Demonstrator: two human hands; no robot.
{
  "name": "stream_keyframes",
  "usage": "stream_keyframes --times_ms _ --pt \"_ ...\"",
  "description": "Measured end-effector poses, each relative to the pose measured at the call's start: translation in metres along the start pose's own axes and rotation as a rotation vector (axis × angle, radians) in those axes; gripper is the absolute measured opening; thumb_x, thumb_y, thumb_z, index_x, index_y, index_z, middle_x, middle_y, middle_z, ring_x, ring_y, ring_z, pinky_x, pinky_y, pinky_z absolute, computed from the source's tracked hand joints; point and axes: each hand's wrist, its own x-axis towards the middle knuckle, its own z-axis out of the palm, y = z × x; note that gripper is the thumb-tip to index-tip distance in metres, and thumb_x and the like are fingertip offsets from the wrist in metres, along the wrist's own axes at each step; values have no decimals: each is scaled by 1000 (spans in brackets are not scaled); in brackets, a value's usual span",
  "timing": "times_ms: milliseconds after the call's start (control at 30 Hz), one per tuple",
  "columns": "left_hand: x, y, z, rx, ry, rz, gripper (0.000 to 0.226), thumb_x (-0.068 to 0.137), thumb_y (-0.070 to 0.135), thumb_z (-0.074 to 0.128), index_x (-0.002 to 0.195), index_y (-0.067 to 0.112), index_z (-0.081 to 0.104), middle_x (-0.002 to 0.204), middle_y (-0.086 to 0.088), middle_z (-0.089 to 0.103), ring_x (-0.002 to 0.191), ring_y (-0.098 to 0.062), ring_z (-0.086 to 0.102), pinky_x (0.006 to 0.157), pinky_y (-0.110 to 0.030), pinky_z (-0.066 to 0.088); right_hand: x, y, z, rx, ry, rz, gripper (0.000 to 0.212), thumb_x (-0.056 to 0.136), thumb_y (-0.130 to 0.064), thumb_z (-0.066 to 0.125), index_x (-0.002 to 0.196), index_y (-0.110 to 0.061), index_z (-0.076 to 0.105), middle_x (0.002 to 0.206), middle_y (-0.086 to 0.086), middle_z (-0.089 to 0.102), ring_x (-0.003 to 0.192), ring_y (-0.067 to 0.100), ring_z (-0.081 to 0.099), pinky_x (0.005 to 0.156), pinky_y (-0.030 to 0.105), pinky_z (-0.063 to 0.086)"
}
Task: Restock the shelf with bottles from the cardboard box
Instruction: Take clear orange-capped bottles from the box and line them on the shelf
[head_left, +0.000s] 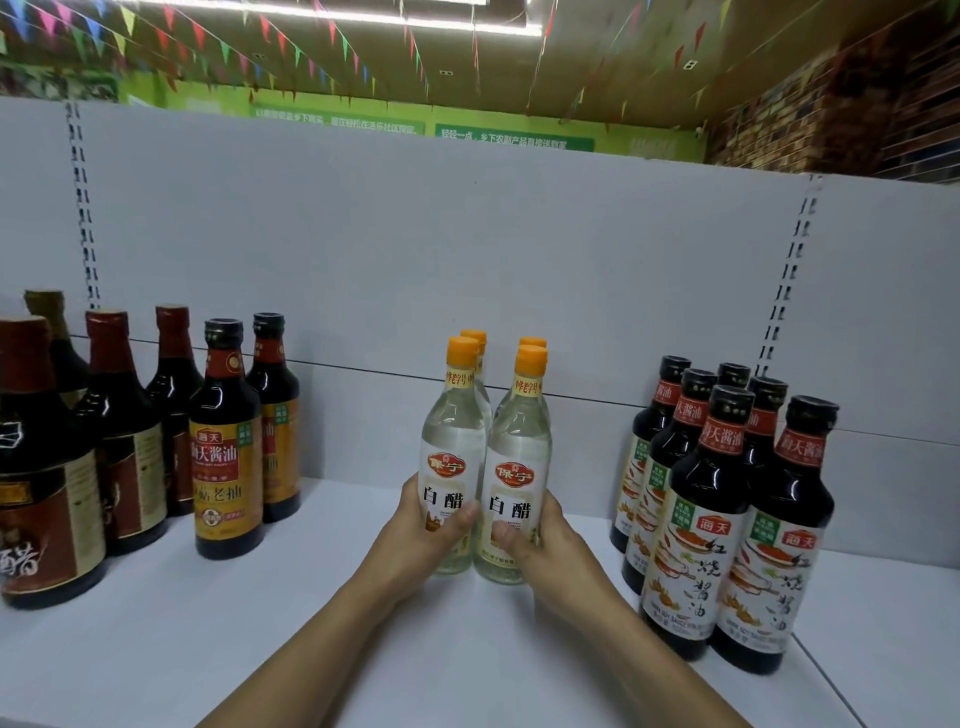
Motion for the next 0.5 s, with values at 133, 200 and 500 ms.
stream_keyframes --times_ms 133,200,500 --pt "-2 1 2 -6 18 3 67 87 47 75 142 30 40 124 15 71 110 -7 71 92 -31 60 1 3 1 -3 1 -23 70 78 -66 62 140 -40 40 134 -16 61 120 7 61 102 41 54" --pt "-3 1 2 -15 17 7 68 87 47 75 142 29 39 125 14 71 111 -8 71 96 -34 60 1 4 1 -13 2 -31 74 75 -71 60 139 -39 41 133 -17 61 120 6 61 101 40 54" --pt "-5 6 2 -33 -18 20 70 91 41 73 146 29 32 126 13 69 110 -4 71 84 -21 60 1 1 -2 68 -8 -12 46 91 -41 72 130 -35 48 123 -17 67 109 1 65 81 15 53"
